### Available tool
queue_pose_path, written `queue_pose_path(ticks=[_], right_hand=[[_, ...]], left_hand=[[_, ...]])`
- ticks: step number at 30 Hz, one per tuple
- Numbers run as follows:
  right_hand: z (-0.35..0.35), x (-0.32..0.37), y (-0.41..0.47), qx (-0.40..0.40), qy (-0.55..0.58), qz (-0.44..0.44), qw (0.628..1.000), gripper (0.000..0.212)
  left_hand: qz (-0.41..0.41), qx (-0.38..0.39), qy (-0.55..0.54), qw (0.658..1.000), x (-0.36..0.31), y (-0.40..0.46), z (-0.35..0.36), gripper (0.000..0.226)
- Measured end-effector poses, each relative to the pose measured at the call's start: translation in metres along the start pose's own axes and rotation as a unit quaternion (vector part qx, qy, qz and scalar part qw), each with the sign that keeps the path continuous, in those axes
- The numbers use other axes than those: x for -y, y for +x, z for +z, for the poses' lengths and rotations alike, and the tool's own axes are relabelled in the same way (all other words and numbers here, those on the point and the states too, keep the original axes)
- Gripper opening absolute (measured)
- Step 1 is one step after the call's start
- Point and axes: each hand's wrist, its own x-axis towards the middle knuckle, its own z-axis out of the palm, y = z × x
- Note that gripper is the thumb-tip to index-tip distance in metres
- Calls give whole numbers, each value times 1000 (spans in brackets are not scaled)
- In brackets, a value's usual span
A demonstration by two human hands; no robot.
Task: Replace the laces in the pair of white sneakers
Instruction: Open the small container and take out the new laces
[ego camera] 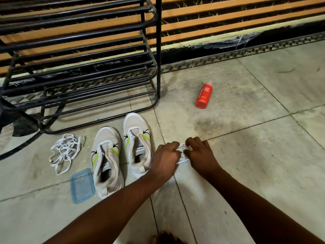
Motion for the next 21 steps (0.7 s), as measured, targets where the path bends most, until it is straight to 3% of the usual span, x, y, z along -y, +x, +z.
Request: queue_pose_path(ticks=[5, 8, 10, 18, 21], right_hand=[[4, 1, 0, 13, -6, -28, 1000, 35], [-1, 5, 3, 31, -38, -36, 998, 18], [0, 5, 2, 30, -59, -41, 997, 18], [5, 1, 6, 35, -72, 10, 997, 23], [4, 3, 6, 37, -56, 27, 997, 25]], left_hand=[[35, 42, 13, 998, 4, -5, 0, 18], [-3, 59, 14, 998, -3, -3, -10, 21], [-13, 66, 39, 997, -9, 1, -18, 20], [12, 104, 28, 994, -5, 1, -13, 24], [-17, 119, 10, 993, -14, 4, -19, 31]])
